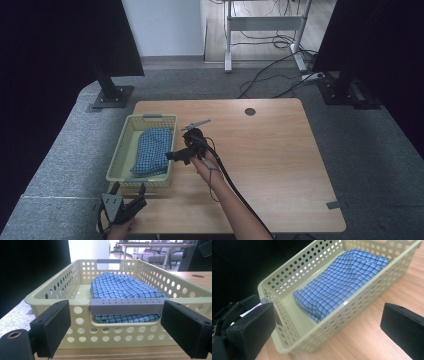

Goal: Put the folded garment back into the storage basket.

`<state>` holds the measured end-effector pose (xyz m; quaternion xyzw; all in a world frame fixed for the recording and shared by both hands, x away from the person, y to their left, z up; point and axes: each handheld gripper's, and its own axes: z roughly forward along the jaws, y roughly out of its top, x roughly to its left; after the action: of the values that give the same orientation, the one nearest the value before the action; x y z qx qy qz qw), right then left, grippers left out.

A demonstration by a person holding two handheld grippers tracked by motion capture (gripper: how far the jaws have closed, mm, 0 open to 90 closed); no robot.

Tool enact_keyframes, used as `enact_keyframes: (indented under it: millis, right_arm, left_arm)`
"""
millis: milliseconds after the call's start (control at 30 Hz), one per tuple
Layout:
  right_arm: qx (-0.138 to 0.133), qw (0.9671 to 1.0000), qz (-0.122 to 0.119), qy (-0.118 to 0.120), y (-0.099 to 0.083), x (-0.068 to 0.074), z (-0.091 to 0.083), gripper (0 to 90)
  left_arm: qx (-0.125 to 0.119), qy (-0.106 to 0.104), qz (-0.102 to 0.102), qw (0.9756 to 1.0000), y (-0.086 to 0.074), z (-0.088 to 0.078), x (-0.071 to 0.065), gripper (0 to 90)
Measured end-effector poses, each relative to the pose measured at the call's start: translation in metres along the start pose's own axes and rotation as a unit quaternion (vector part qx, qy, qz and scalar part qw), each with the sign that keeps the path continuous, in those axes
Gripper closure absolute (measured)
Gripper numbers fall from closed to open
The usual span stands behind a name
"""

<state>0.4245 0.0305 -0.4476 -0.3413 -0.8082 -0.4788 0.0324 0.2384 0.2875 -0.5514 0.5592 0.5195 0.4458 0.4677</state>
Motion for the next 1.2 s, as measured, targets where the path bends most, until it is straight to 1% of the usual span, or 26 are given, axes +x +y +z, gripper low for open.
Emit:
enact_keyframes:
  millis: [233, 267, 333, 400, 667, 700, 867, 1067, 1200]
  right_arm:
    - [-0.006, 1.0000, 0.000, -0.007, -0.008, -0.006, -0.021, 0.0]
    - [-0.009, 0.9999, 0.002, -0.010, -0.009, -0.007, -0.024, 0.0]
    - [-0.014, 0.9999, 0.001, -0.009, -0.011, -0.009, -0.031, 0.0]
    - [-0.017, 0.9997, 0.003, -0.015, -0.013, -0.010, -0.037, 0.0]
    - [-0.028, 0.9992, 0.006, -0.027, -0.023, -0.018, -0.060, 0.0]
    - [-0.029, 0.9991, 0.005, -0.030, -0.024, -0.019, -0.063, 0.0]
    - [-0.033, 0.9990, 0.003, -0.029, -0.035, -0.023, -0.077, 0.0]
    - [-0.041, 0.9983, 0.001, -0.041, -0.049, -0.031, -0.094, 0.0]
    - [-0.039, 0.9979, -0.002, -0.053, -0.061, -0.036, -0.103, 0.0]
  left_arm:
    - [0.000, 0.002, -0.001, 1.0000, 0.000, 0.000, 0.000, 9.2]
    - [0.000, 0.002, -0.001, 1.0000, 0.000, 0.000, 0.000, 9.2]
    - [0.000, 0.002, 0.000, 1.0000, 0.000, 0.000, 0.000, 9.2]
    - [-0.001, 0.002, 0.000, 1.0000, 0.000, 0.000, 0.000, 9.2]
    - [0.000, 0.002, -0.001, 1.0000, 0.000, 0.000, 0.000, 9.2]
    - [0.001, 0.002, -0.001, 1.0000, 0.000, 0.000, 0.000, 9.2]
    - [0.002, 0.002, -0.001, 1.0000, 0.000, 0.000, 0.000, 9.2]
    - [0.002, 0.003, 0.001, 1.0000, 0.000, 0.000, 0.000, 9.2]
    - [0.003, 0.003, 0.001, 1.0000, 0.000, 0.000, 0.000, 9.2]
